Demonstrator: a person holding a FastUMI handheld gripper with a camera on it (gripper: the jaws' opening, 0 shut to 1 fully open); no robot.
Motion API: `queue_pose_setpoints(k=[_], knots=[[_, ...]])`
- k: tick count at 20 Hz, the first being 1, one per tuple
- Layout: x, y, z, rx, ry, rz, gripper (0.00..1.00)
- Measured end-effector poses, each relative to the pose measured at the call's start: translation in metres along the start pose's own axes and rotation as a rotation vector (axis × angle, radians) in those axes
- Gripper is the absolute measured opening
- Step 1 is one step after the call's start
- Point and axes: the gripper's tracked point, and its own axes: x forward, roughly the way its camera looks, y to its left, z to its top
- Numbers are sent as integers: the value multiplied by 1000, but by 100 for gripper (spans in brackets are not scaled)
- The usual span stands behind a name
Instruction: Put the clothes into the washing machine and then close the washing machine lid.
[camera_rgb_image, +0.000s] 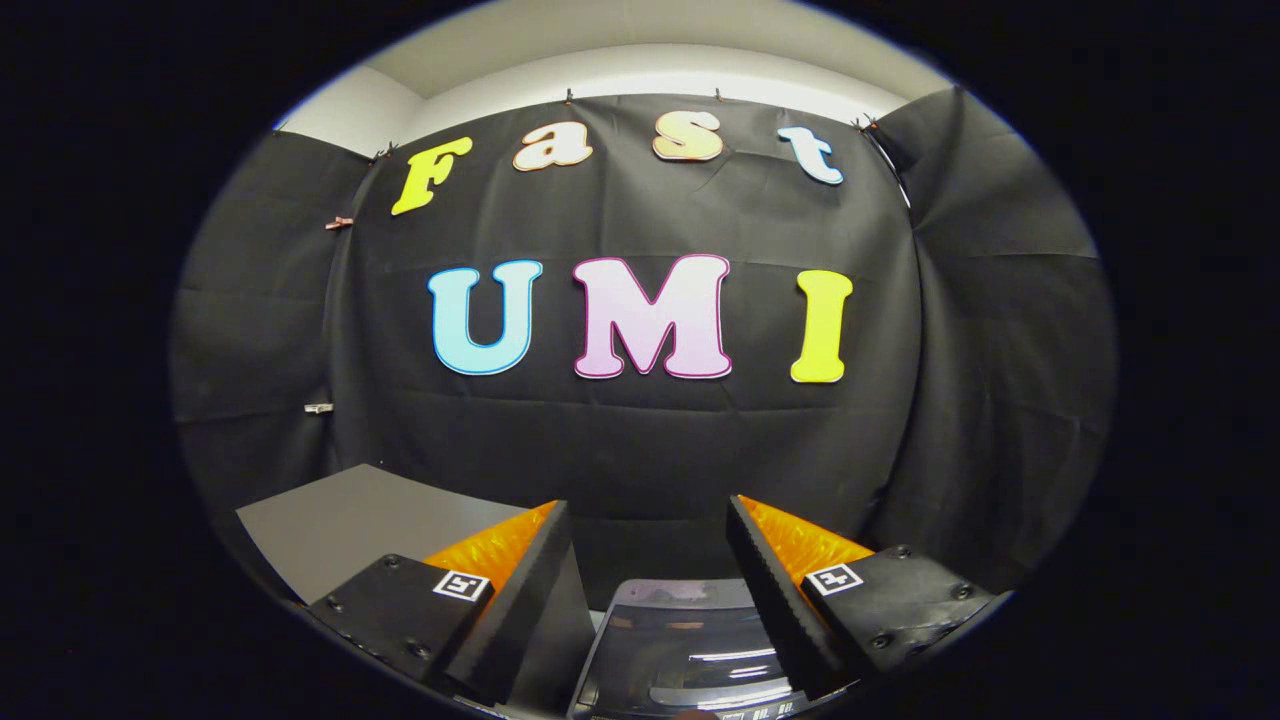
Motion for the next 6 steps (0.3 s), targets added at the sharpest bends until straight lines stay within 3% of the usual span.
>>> queue_pose_setpoints(k=[6], knots=[[-1,0,1,8,-5,-4,99]])
